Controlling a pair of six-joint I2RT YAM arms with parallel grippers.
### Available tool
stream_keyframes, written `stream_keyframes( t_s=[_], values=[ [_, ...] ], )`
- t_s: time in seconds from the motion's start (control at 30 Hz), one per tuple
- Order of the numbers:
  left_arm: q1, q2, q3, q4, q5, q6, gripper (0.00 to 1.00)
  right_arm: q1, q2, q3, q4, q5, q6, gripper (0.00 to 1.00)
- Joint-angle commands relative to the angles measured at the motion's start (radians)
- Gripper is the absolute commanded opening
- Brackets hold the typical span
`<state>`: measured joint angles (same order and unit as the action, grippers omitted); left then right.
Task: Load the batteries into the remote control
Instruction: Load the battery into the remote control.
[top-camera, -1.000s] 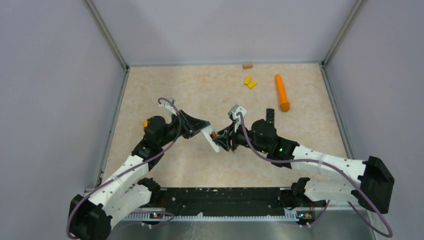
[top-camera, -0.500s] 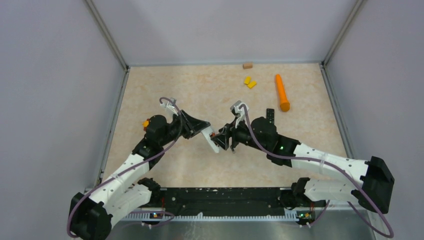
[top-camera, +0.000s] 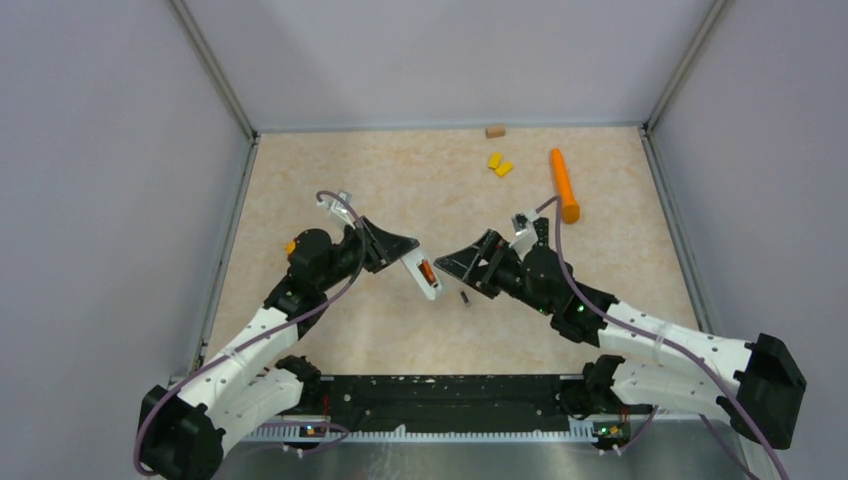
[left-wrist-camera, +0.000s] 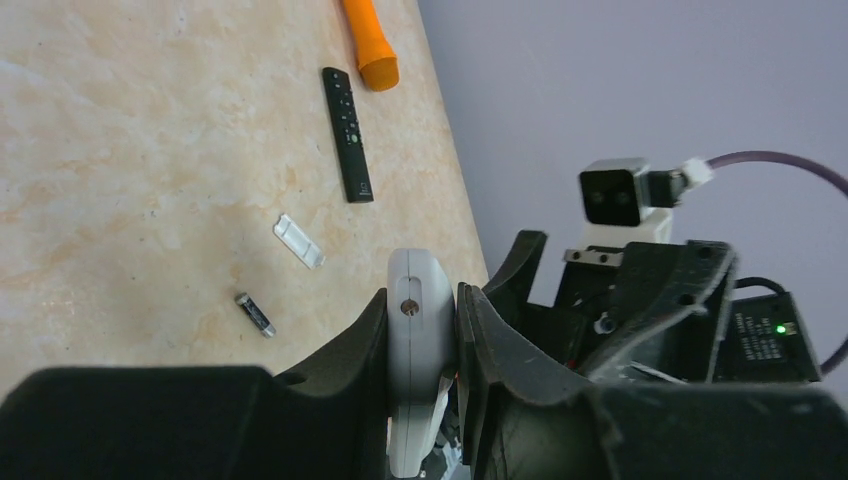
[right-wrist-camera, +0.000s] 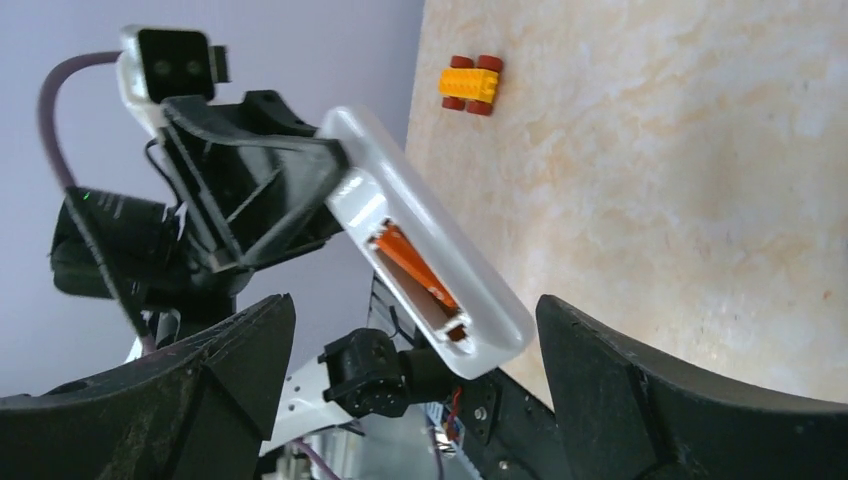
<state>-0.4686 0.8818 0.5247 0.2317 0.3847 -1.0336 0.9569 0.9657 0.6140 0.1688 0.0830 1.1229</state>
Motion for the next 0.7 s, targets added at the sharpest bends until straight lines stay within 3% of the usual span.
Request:
stream_keyframes(
  t_s=[0.0,0.3,0.67],
  values=[
    [0.005,-0.012,0.042,0.096,-0.03,-0.013,0.0,-0.004,-0.026,-0.042,0.079,0.041,0.247,0.92],
    [0.006,0.001,0.047,0.139,-0.045,-0.082,0.0,-0.004,0.05,-0.074,0.155,0.017,0.386,0.93],
    [0.005,0.032,0.074,0.126,0.006,-0.103,0.0,-0.003,0.118,-0.091,0.351,0.018,0.412,0.94]
  ],
)
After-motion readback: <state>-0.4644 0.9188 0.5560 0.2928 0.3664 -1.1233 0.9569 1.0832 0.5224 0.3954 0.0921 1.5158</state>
